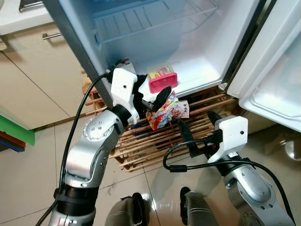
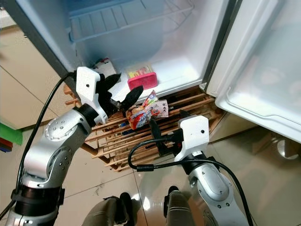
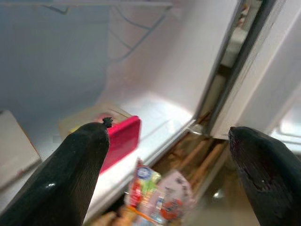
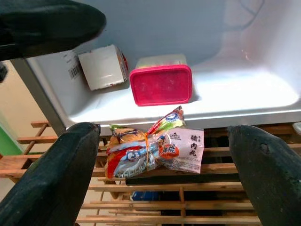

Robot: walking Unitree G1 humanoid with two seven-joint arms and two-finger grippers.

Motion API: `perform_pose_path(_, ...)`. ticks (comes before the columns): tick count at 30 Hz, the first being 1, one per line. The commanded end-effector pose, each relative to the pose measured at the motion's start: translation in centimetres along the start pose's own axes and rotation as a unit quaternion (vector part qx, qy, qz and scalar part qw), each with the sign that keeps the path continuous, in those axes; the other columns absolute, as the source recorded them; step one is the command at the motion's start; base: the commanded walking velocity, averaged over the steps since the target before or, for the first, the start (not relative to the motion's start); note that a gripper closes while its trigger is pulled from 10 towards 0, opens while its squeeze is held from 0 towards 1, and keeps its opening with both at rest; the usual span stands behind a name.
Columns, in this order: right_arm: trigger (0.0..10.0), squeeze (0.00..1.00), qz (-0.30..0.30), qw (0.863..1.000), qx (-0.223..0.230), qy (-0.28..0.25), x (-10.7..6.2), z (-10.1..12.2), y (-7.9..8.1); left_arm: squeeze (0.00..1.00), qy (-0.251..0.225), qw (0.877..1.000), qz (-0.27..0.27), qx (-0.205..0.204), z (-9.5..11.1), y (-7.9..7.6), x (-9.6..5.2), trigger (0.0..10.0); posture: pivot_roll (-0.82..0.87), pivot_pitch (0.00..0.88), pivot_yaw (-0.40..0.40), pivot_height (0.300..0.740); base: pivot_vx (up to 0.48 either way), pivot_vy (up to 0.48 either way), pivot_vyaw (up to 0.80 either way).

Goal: Restocking fridge

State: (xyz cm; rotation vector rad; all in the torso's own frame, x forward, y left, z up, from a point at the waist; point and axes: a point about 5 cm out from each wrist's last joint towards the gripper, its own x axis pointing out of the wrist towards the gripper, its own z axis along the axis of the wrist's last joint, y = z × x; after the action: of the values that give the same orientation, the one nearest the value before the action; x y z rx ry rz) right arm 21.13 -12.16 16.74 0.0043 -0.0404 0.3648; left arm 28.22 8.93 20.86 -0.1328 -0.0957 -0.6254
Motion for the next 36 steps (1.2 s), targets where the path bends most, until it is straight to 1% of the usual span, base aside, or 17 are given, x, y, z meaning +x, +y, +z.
perform_pose_path(1, 10.0, 0.0, 0.001, 1.0, -0.002, -0.002, -0.1, -0.2, -0.1, 0.0, 0.012, 1.0, 0.007, -0.02, -0.3, 0.0, -1.4, 10.0, -0.19, 0.155, 0.103, 0.74, 0.0, 0.0, 0.0)
perform_pose_path(3, 10.0, 0.0, -0.007, 1.0, -0.005, -0.006, -0.1, -0.1, -0.4, 0.0, 0.028, 1.0, -0.002, 0.014, -1.0, -0.4, -3.3, 10.0, -0.18, 0.15, 0.104, 0.74, 0.0, 0.0, 0.0)
perform_pose_path(5, 10.0, 0.0, -0.016, 1.0, -0.007, -0.007, -0.2, -0.2, -0.7, 0.0, 0.036, 0.999, -0.004, 0.024, -1.4, -0.5, -4.5, 10.0, -0.17, 0.149, 0.102, 0.74, 0.0, 0.0, 0.0)
perform_pose_path(7, 10.0, 0.0, -0.018, 1.0, -0.007, -0.007, -0.2, -0.2, -0.7, 0.0, 0.037, 0.999, -0.002, 0.023, -1.4, -0.5, -4.7, 10.0, -0.17, 0.149, 0.102, 0.74, 0.0, 0.0, 0.0)
perform_pose_path(8, 10.0, 0.0, -0.026, 1.0, -0.012, -0.006, 0.0, -0.4, -1.0, 0.0, 0.037, 0.998, 0.002, 0.043, -1.6, -0.5, -5.3, 10.0, -0.16, 0.149, 0.097, 0.74, 0.0, 0.0, 0.0)
perform_pose_path(11, 10.0, 0.0, -0.028, 0.999, -0.015, -0.003, 0.1, -0.6, -1.1, 0.0, 0.046, 0.997, 0.005, 0.059, -2.1, -0.6, -6.0, 10.0, -0.15, 0.15, 0.093, 0.74, 0.0, 0.0, 0.0)
perform_pose_path(12, 10.0, 0.0, -0.026, 1.0, -0.012, -0.003, 0.4, -0.8, -1.1, 0.0, 0.062, 0.996, 0.019, 0.067, -3.0, -0.5, -6.6, 10.0, -0.14, 0.152, 0.089, 0.74, 0.0, 0.0, 0.0)
perform_pose_path(13, 10.0, 0.0, -0.026, 1.0, -0.012, -0.003, 0.4, -0.8, -1.1, 0.0, 0.062, 0.996, 0.019, 0.067, -3.0, -0.5, -6.6, 10.0, -0.14, 0.152, 0.089, 0.74, 0.0, 0.0, 0.0)
perform_pose_path(14, 10.0, 0.0, -0.027, 1.0, 0.0, -0.002, 0.8, -1.1, -1.3, 0.0, 0.083, 0.993, 0.042, 0.07, -3.9, 0.1, -7.3, 10.0, -0.13, 0.153, 0.086, 0.74, 0.0, 0.0, 0.0)
perform_pose_path(16, 10.0, 0.0, -0.028, 1.0, 0.006, -0.002, 0.9, -1.2, -1.4, 0.0, 0.092, 0.992, 0.053, 0.068, -4.3, 0.3, -7.5, 10.0, -0.13, 0.155, 0.082, 0.74, 0.0, 0.0, 0.0)
perform_pose_path(17, 10.0, 0.0, -0.03, 0.999, 0.013, -0.002, 1.2, -1.3, -1.5, 0.0, 0.1, 0.991, 0.067, 0.064, -4.8, 0.7, -7.9, 10.0, -0.13, 0.155, 0.082, 0.74, 0.0, 0.0, 0.0)
perform_pose_path(18, 10.0, 0.0, -0.034, 0.999, 0.022, -0.002, 1.5, -1.5, -1.7, 0.0, 0.112, 0.987, 0.097, 0.058, -5.6, 1.4, -8.4, 10.0, -0.12, 0.154, 0.079, 0.74, 0.0, 0.0, 0.0)
perform_pose_path(24, 10.0, 0.0, -0.053, 0.998, 0.018, 0.0, 1.8, -1.7, -1.9, 0.0, 0.116, 0.985, 0.11, 0.059, -6.3, 1.5, -8.4, 10.0, -0.11, 0.151, 0.083, 0.74, 0.0, 0.0, 0.0)
perform_pose_path(28, 10.0, 0.0, -0.057, 0.998, 0.007, 0.005, 1.8, -2.1, -1.9, 0.0, 0.113, 0.986, 0.1, 0.075, -6.4, 1.3, -8.0, 10.0, -0.12, 0.149, 0.096, 0.74, 0.0, 0.0, 0.0)
perform_pose_path(30, 10.0, 0.0, -0.058, 0.998, 0.005, 0.008, 1.8, -2.2, -1.9, 0.0, 0.108, 0.986, 0.102, 0.081, -6.3, 1.5, -7.6, 10.0, -0.13, 0.152, 0.097, 0.74, 0.0, 0.0, -0.66)
perform_pose_path(33, 10.0, 0.0, -0.054, 0.998, 0.0, 0.012, 1.5, -2.7, -1.7, 0.0, 0.1, 0.983, 0.107, 0.108, -6.0, 2.1, -6.6, 10.0, -0.13, 0.157, 0.098, 0.74, 0.0, 0.0, -0.64)
perform_pose_path(36, 10.0, 0.0, -0.053, 0.999, -0.001, 0.012, 1.3, -2.8, -1.5, 0.0, 0.104, 0.981, 0.121, 0.113, -6.1, 2.8, -5.8, 10.0, -0.13, 0.158, 0.098, 0.74, 0.0, 0.0, -0.63)
